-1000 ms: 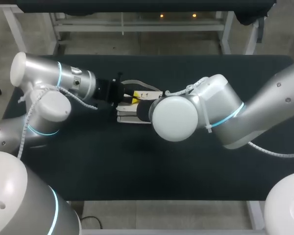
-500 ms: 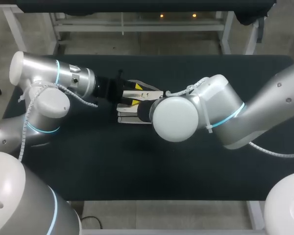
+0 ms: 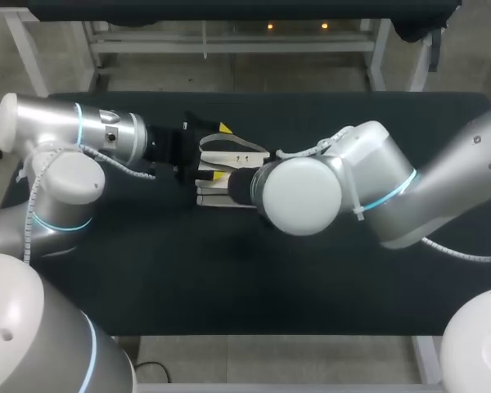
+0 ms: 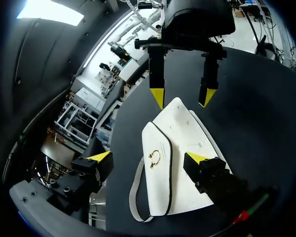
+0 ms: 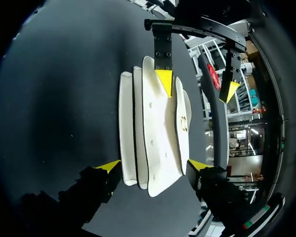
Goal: Pick up the bag, open it, inspect its contents, close it, and place it on the opposite side
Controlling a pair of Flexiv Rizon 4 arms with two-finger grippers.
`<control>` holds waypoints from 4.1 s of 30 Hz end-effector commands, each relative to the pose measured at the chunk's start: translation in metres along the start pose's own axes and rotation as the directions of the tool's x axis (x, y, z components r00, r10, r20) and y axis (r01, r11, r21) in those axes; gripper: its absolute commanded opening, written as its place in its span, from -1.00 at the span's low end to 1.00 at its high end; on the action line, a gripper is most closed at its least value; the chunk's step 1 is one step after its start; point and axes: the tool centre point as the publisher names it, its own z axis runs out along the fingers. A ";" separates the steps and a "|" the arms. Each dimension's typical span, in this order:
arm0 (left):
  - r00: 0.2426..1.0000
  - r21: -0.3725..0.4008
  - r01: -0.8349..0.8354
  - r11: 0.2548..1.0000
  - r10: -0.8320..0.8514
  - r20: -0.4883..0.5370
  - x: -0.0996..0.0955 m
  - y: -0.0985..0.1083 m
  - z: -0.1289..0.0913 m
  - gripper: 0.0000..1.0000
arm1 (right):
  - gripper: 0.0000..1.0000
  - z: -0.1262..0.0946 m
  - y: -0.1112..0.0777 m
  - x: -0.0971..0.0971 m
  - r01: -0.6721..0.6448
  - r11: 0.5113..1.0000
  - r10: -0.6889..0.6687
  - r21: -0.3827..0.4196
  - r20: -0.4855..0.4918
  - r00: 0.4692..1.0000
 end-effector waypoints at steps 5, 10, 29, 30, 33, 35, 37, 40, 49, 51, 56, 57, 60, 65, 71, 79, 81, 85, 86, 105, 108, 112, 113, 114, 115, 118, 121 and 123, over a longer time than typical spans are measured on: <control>0.999 -0.062 0.047 0.997 -0.048 -0.017 -0.004 -0.006 -0.027 1.00 | 1.00 -0.032 -0.015 -0.030 0.032 0.999 -0.035 -0.031 -0.103 0.994; 0.993 -0.114 0.080 0.990 -0.089 -0.073 -0.001 -0.006 -0.042 1.00 | 1.00 -0.041 -0.017 -0.042 0.053 0.997 -0.060 -0.049 -0.159 0.985; 0.914 -0.398 0.158 0.904 -0.286 -0.288 0.015 -0.008 -0.068 1.00 | 1.00 -0.055 -0.022 -0.057 0.104 0.994 -0.103 -0.012 -0.321 0.941; 0.914 -0.398 0.158 0.904 -0.286 -0.288 0.015 -0.008 -0.068 1.00 | 1.00 -0.055 -0.022 -0.057 0.104 0.994 -0.103 -0.012 -0.321 0.941; 0.914 -0.398 0.158 0.904 -0.286 -0.288 0.015 -0.008 -0.068 1.00 | 1.00 -0.055 -0.022 -0.057 0.104 0.994 -0.103 -0.012 -0.321 0.941; 0.914 -0.398 0.158 0.904 -0.286 -0.288 0.015 -0.008 -0.068 1.00 | 1.00 -0.055 -0.022 -0.057 0.104 0.994 -0.103 -0.012 -0.321 0.941; 0.914 -0.398 0.158 0.904 -0.286 -0.288 0.015 -0.008 -0.068 1.00 | 1.00 -0.055 -0.022 -0.057 0.104 0.994 -0.103 -0.012 -0.321 0.941; 0.873 -0.385 0.297 0.874 -0.412 -0.260 0.009 -0.006 -0.060 1.00 | 1.00 -0.051 -0.020 -0.065 0.038 0.999 -0.038 -0.008 -0.364 0.930; 0.146 -0.495 0.860 0.122 -0.989 0.009 -0.029 0.005 -0.059 1.00 | 1.00 -0.028 -0.049 -0.104 -0.483 0.763 0.643 0.429 -0.580 0.501; 0.000 -0.507 0.862 -0.014 -1.000 0.028 -0.028 0.007 -0.058 1.00 | 1.00 -0.031 -0.059 -0.105 -0.575 0.664 0.732 0.479 -0.572 0.369; -0.081 -0.522 0.844 -0.119 -0.992 0.095 -0.021 0.003 -0.061 1.00 | 1.00 -0.040 -0.069 -0.092 -0.610 0.523 0.814 0.596 -0.563 0.148; -0.081 -0.522 0.844 -0.119 -0.992 0.095 -0.021 0.003 -0.061 1.00 | 1.00 -0.040 -0.069 -0.092 -0.610 0.523 0.814 0.596 -0.563 0.148; -0.081 -0.522 0.844 -0.119 -0.992 0.095 -0.021 0.003 -0.061 1.00 | 1.00 -0.040 -0.069 -0.092 -0.610 0.523 0.814 0.596 -0.563 0.148; -0.081 -0.522 0.844 -0.119 -0.992 0.095 -0.021 0.003 -0.061 1.00 | 1.00 -0.040 -0.069 -0.092 -0.610 0.523 0.814 0.596 -0.563 0.148; -0.176 -0.487 0.847 -0.212 -0.977 0.119 -0.023 0.001 -0.059 1.00 | 1.00 -0.037 -0.065 -0.093 -0.656 0.417 0.841 0.629 -0.541 0.016; -0.559 -0.271 0.752 -0.601 -0.799 0.221 -0.014 -0.006 -0.074 1.00 | 1.00 -0.038 -0.085 -0.085 -0.714 0.153 0.781 0.683 -0.526 -0.336; -0.608 -0.232 0.731 -0.642 -0.766 0.208 -0.010 -0.007 -0.077 1.00 | 1.00 -0.038 -0.091 -0.082 -0.713 0.100 0.762 0.694 -0.514 -0.394; -0.712 -0.145 0.654 -0.742 -0.669 0.213 -0.005 -0.006 -0.077 1.00 | 1.00 -0.034 -0.097 -0.079 -0.696 -0.008 0.720 0.718 -0.479 -0.503; -0.732 -0.135 0.636 -0.760 -0.649 0.207 -0.003 -0.006 -0.076 1.00 | 1.00 -0.033 -0.097 -0.078 -0.684 -0.027 0.710 0.729 -0.468 -0.526; -0.882 -0.096 0.426 -0.900 -0.436 0.179 0.007 0.011 -0.061 1.00 | 1.00 -0.017 -0.082 -0.063 -0.677 -0.217 0.660 0.703 -0.406 -0.632; -0.882 -0.096 0.426 -0.900 -0.436 0.179 0.007 0.011 -0.061 1.00 | 1.00 -0.017 -0.082 -0.063 -0.677 -0.217 0.660 0.703 -0.406 -0.632; -0.882 -0.096 0.426 -0.900 -0.436 0.179 0.007 0.011 -0.061 1.00 | 1.00 -0.017 -0.082 -0.063 -0.677 -0.217 0.660 0.703 -0.406 -0.632; -0.882 -0.096 0.426 -0.900 -0.436 0.179 0.007 0.011 -0.061 1.00 | 1.00 -0.017 -0.082 -0.063 -0.677 -0.217 0.660 0.703 -0.406 -0.632; -0.882 -0.096 0.426 -0.900 -0.436 0.179 0.007 0.011 -0.061 1.00 | 1.00 -0.017 -0.082 -0.063 -0.677 -0.217 0.660 0.703 -0.406 -0.632; -0.882 -0.096 0.426 -0.900 -0.436 0.179 0.007 0.011 -0.061 1.00 | 1.00 -0.017 -0.082 -0.063 -0.677 -0.217 0.660 0.703 -0.406 -0.632; -0.882 -0.159 0.434 -0.887 -0.454 0.124 0.012 0.015 -0.050 1.00 | 1.00 -0.010 -0.072 -0.058 -0.673 -0.157 0.711 0.723 -0.390 -0.586; -0.874 -0.183 0.456 -0.871 -0.477 0.092 0.015 0.021 -0.045 1.00 | 1.00 0.001 -0.063 -0.052 -0.627 -0.100 0.743 0.772 -0.361 -0.563; -0.866 -0.211 0.469 -0.858 -0.493 0.078 0.016 0.025 -0.044 1.00 | 1.00 0.004 -0.061 -0.052 -0.595 -0.076 0.734 0.800 -0.359 -0.576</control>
